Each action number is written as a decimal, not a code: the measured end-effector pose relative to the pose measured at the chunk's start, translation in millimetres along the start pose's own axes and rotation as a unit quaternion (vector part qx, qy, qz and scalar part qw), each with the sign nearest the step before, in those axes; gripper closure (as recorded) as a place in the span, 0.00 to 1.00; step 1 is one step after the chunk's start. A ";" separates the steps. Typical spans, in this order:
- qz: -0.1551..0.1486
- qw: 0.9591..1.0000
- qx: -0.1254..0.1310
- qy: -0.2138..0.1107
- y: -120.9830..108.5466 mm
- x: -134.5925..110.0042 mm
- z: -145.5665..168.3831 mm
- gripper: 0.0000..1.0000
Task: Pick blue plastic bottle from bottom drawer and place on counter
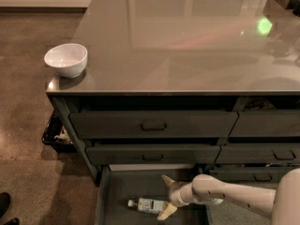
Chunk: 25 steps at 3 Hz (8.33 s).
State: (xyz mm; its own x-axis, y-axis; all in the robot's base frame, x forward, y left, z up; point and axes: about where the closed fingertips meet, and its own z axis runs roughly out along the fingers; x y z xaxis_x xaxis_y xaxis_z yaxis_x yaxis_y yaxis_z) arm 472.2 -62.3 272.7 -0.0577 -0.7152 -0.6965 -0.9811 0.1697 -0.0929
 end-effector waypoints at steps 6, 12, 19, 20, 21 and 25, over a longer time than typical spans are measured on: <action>0.035 0.995 -0.048 -0.074 15.3 59.4 122.4 0.38; -0.100 0.994 0.005 -0.045 -5.3 -159.1 -40.0 1.00; -0.142 0.985 0.089 -0.045 -71.9 -310.5 -177.0 1.00; -0.151 0.981 0.117 -0.017 -53.5 -340.5 -239.0 1.00; -0.195 0.970 0.141 -0.023 -55.8 -385.6 -293.8 1.00; -0.305 0.917 0.250 -0.058 -116.2 -461.8 -367.4 1.00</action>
Offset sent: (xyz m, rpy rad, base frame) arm 0.0192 0.0041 -0.1109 0.0641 -0.0022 0.0011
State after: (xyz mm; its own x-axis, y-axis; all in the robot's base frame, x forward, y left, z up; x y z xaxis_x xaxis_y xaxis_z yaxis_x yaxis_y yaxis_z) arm 545.0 -0.8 866.6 0.5215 -0.7087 -0.4752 -0.6154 0.0733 -0.7848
